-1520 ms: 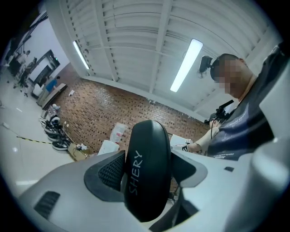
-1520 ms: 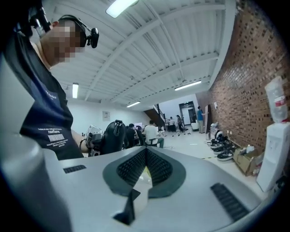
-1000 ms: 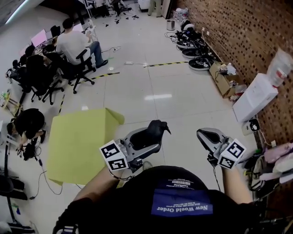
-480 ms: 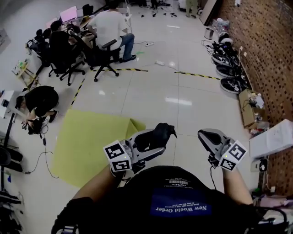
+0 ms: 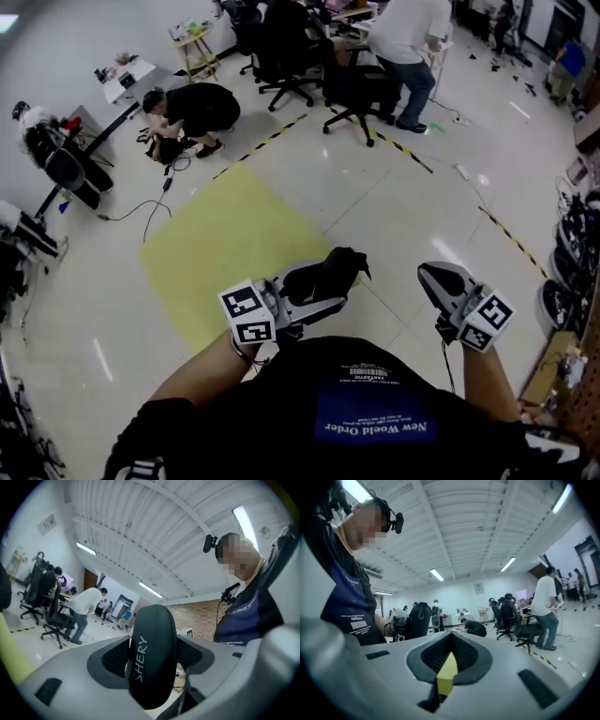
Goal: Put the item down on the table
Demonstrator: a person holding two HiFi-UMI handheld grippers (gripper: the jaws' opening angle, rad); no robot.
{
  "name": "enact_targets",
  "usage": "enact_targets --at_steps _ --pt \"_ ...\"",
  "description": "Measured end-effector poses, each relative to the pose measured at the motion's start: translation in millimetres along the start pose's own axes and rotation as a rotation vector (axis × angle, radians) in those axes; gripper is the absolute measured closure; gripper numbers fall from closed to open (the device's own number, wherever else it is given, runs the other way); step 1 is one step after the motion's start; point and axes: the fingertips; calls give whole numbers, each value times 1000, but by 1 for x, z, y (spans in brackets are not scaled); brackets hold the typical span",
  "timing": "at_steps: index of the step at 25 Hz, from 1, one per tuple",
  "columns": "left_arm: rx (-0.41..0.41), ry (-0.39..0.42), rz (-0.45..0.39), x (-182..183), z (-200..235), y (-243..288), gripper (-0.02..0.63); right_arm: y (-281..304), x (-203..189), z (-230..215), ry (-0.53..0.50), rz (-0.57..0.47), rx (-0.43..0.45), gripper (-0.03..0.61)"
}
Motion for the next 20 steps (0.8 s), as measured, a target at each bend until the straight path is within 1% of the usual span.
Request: enact_targets --at_steps 3,5,10,15,18,20 --pt "145 12 -56 12 21 0 298 29 9 -36 -13 18 135 591" --pt "229 15 -91 19 34 -4 298 50 14 -51 -24 24 220 592" --pt "386 4 -155 29 60 -31 298 109 24 -69 -31 36 373 591" --pt "510 -4 -232 41 95 -103 298 201 28 -43 -53 78 511 591" --pt "554 4 -269 49 119 -158 298 265 34 -19 -80 98 566 591" --pt "582 -2 -292 55 136 -196 298 307 42 3 -61 79 604 591"
Point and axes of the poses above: the fingertips, and each gripper's own axes: y forward along the fingers, z to its left, x out of its top, and after that the axes turned 15 degrees about x, right-handed
